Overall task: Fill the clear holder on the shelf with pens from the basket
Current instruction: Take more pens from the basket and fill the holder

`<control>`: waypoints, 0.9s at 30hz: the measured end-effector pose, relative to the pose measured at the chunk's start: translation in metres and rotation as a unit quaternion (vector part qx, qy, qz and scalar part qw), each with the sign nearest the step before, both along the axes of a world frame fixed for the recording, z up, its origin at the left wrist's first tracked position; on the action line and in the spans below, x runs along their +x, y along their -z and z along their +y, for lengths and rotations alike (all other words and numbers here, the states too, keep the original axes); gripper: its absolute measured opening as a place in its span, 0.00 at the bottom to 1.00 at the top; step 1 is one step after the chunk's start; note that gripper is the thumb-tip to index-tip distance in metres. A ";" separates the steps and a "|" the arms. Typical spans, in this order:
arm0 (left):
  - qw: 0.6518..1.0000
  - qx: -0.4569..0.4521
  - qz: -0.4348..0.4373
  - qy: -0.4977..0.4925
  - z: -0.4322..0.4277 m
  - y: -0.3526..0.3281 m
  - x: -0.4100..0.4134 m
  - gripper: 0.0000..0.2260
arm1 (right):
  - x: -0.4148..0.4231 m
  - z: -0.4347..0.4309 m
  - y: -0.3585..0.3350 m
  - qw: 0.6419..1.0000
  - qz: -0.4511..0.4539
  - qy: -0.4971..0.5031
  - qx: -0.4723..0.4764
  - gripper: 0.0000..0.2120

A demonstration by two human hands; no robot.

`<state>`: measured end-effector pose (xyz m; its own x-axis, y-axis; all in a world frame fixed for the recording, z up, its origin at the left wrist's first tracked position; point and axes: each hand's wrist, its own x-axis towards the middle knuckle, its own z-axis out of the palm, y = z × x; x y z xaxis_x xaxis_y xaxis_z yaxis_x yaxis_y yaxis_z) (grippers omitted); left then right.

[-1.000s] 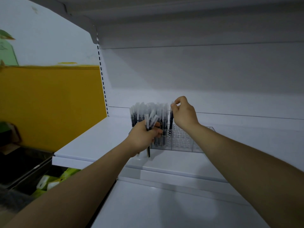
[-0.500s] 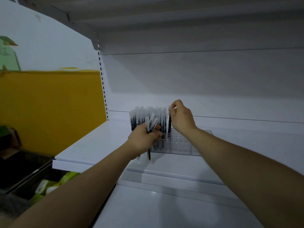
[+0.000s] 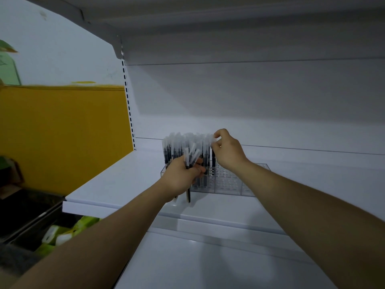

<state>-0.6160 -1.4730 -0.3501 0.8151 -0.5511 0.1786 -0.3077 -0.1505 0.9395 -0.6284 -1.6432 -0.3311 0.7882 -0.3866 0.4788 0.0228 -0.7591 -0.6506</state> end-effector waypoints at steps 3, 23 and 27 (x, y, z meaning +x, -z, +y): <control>1.000 0.003 -0.002 0.000 -0.001 0.000 0.001 0.08 | 0.000 -0.004 0.004 1.000 0.017 0.006 0.009 0.04; 0.999 0.019 -0.040 0.010 -0.008 -0.004 -0.007 0.05 | -0.038 0.027 -0.007 0.989 -0.085 -0.060 0.105 0.08; 1.000 0.011 -0.006 -0.005 -0.002 0.001 -0.003 0.05 | -0.039 0.013 -0.028 0.960 -0.175 -0.009 0.217 0.08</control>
